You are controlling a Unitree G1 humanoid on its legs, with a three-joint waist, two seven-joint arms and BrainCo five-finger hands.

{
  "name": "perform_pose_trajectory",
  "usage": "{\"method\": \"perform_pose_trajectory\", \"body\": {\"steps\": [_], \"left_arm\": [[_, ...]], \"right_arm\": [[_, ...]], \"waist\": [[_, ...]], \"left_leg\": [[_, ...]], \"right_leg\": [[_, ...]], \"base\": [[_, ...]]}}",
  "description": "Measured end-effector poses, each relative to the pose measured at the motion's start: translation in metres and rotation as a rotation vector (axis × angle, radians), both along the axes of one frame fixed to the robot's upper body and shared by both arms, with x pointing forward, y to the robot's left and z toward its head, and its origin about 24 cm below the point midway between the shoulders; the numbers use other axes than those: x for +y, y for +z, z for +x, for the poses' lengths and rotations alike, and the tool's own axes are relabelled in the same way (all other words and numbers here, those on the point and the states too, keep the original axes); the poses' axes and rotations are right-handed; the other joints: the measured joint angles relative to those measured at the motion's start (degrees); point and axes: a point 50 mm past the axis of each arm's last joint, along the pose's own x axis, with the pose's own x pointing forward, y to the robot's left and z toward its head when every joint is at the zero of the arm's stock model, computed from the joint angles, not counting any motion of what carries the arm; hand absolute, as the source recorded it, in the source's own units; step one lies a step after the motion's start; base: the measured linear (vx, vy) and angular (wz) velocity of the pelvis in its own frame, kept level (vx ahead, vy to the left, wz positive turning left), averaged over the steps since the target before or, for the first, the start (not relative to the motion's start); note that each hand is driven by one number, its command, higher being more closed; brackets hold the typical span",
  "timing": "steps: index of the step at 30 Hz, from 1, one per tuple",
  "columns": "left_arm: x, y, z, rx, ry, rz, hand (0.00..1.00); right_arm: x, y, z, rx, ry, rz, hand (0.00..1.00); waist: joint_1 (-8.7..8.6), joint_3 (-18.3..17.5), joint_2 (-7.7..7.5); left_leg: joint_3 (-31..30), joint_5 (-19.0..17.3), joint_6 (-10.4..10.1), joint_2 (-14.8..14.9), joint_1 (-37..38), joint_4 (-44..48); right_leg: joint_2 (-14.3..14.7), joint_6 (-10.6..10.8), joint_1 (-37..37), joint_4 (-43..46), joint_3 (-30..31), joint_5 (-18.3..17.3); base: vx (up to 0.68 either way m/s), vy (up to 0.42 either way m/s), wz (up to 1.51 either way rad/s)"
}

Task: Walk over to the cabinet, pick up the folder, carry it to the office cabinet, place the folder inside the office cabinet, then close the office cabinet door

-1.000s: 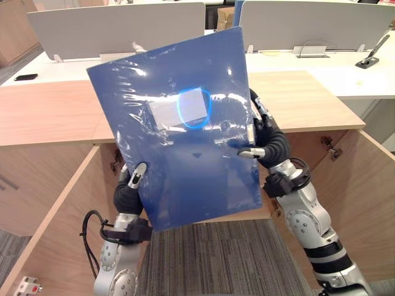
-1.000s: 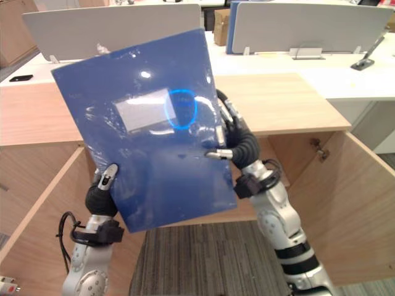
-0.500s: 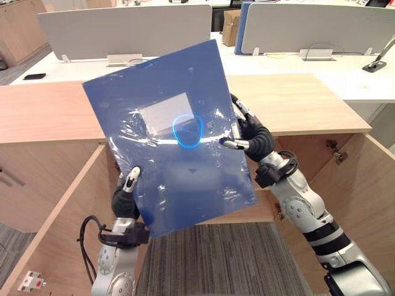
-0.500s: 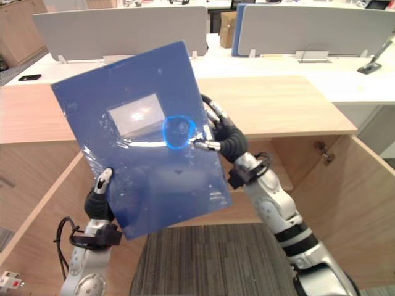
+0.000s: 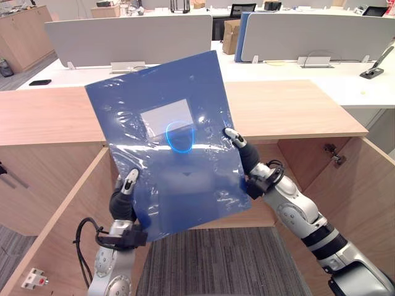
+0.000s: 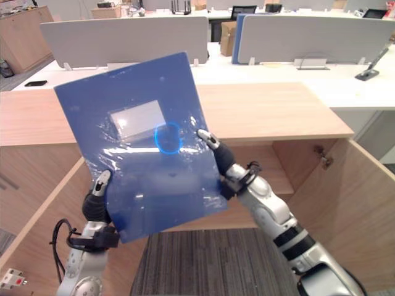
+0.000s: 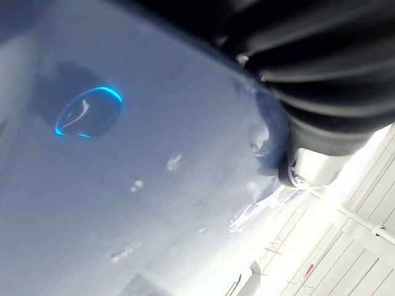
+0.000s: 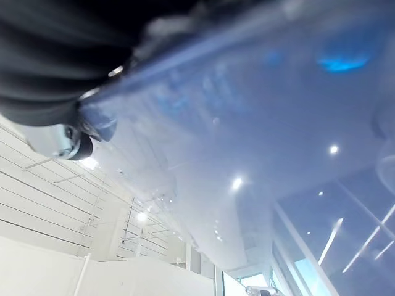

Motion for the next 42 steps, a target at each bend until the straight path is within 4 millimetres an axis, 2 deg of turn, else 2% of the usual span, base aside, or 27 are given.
{"method": "perform_pose_trajectory", "body": {"steps": [6, 9, 14, 17, 19, 21, 24, 28, 32, 35, 38, 42], "left_arm": [[-0.006, -0.004, 0.0, 0.035, -0.038, -0.002, 0.0], [-0.011, -0.017, 0.001, 0.085, -0.07, -0.003, 0.0], [-0.013, -0.057, 0.0, 0.256, -0.079, -0.015, 0.0], [-0.003, -0.086, -0.005, 0.394, -0.027, -0.02, 0.0], [0.009, -0.107, -0.012, 0.502, 0.016, -0.003, 0.0], [0.015, -0.117, -0.017, 0.554, 0.054, -0.015, 0.0], [0.027, -0.132, -0.024, 0.625, 0.14, -0.053, 0.0], [0.052, -0.168, -0.047, 0.812, 0.316, -0.161, 0.0], [0.068, -0.214, -0.093, 1.094, 0.484, -0.267, 0.0], [0.065, -0.232, -0.121, 1.241, 0.524, -0.301, 0.0], [0.063, -0.239, -0.137, 1.32, 0.53, -0.293, 0.0], [0.058, -0.246, -0.156, 1.416, 0.502, -0.264, 0.0]], "right_arm": [[-0.009, -0.015, -0.005, 0.065, -0.043, 0.021, 1.0], [-0.019, -0.025, -0.011, 0.099, -0.087, 0.041, 1.0], [-0.04, -0.039, -0.026, 0.12, -0.201, 0.036, 1.0], [-0.055, -0.031, -0.029, 0.084, -0.291, 0.108, 1.0], [-0.064, -0.017, -0.031, 0.022, -0.351, 0.166, 1.0], [-0.073, -0.013, -0.034, -0.002, -0.405, 0.192, 1.0], [-0.084, -0.018, -0.038, 0.014, -0.49, 0.218, 1.0], [-0.101, -0.034, -0.05, 0.082, -0.638, 0.262, 1.0], [-0.122, -0.045, -0.062, 0.115, -0.816, 0.306, 1.0], [-0.132, -0.055, -0.074, 0.143, -0.907, 0.336, 1.0], [-0.133, -0.07, -0.085, 0.204, -0.95, 0.353, 1.0], [-0.13, -0.11, -0.106, 0.384, -1.032, 0.449, 1.0]], "waist": [[-0.07, -0.1, 0.05], [-0.08, -0.1, 0.1], [-0.42, -0.2, 0.14], [-1.07, -0.2, 0.17], [-2.07, -0.2, 0.16], [-2.17, -0.2, 0.16], [-2.28, -0.2, 0.16], [-2.84, -0.2, 0.15], [-3.38, -0.1, 0.13], [-3.93, -0.1, 0.13], [-4.35, -0.1, 0.18], [-4.76, 0.2, 0.52]], "left_leg": [[0.0, 0.1, 0.0, 0.0, 0.0, 0.0], [-0.1, 0.2, 0.0, 0.0, 0.1, 0.0], [0.0, 0.3, 0.1, -0.1, 0.0, -0.1], [0.9, 0.3, 0.1, 0.0, -0.2, -0.2], [1.4, 0.2, 0.0, 0.1, -0.2, -0.1], [1.8, 0.1, 0.0, 0.2, -0.3, 0.0], [2.5, -0.1, -0.2, 0.3, -0.2, 0.0], [3.0, -0.3, -0.4, 0.6, -0.6, 0.0], [3.9, -0.5, -0.6, 0.8, -1.1, 0.0], [4.2, -0.6, -0.7, 1.0, -1.0, 0.0], [4.3, -0.7, -0.9, 1.1, -0.9, 0.1], [6.4, -1.5, -1.3, 1.2, 0.2, 0.3]], "right_leg": [[0.0, 0.0, 0.0, 0.1, 0.0, 0.0], [0.0, 0.0, 0.0, 0.3, 0.0, 0.0], [0.1, 0.0, -0.7, 0.4, 0.1, 0.0], [0.2, 0.0, -1.4, 0.5, 1.1, 0.0], [0.4, -0.1, -1.7, 0.4, 1.6, 0.0], [0.5, -0.1, -1.9, 0.4, 1.9, 0.1], [0.7, -0.2, -2.2, 0.2, 2.7, 0.1], [1.1, -0.2, -2.8, -0.1, 3.2, 0.2], [1.3, -0.4, -3.9, -0.3, 4.5, 0.4], [1.5, -0.5, -4.0, -0.4, 4.7, 0.4], [1.6, -0.5, -3.9, -0.4, 4.8, 0.4], [1.7, -0.6, -4.0, -0.3, 7.0, 0.6]], "base": [[0.0, 0.0, 0.0], [0.0, 0.0, 0.0], [0.0, 0.0, -0.01], [-0.01, -0.001, -0.15], [-0.03, -0.01, -0.11], [-0.02, -0.009, -0.11], [-0.02, -0.006, -0.13], [-0.02, -0.012, -0.07], [-0.01, -0.004, -0.16], [-0.02, -0.015, -0.07], [-0.04, -0.013, -0.05], [-0.06, 0.012, -0.27]]}}
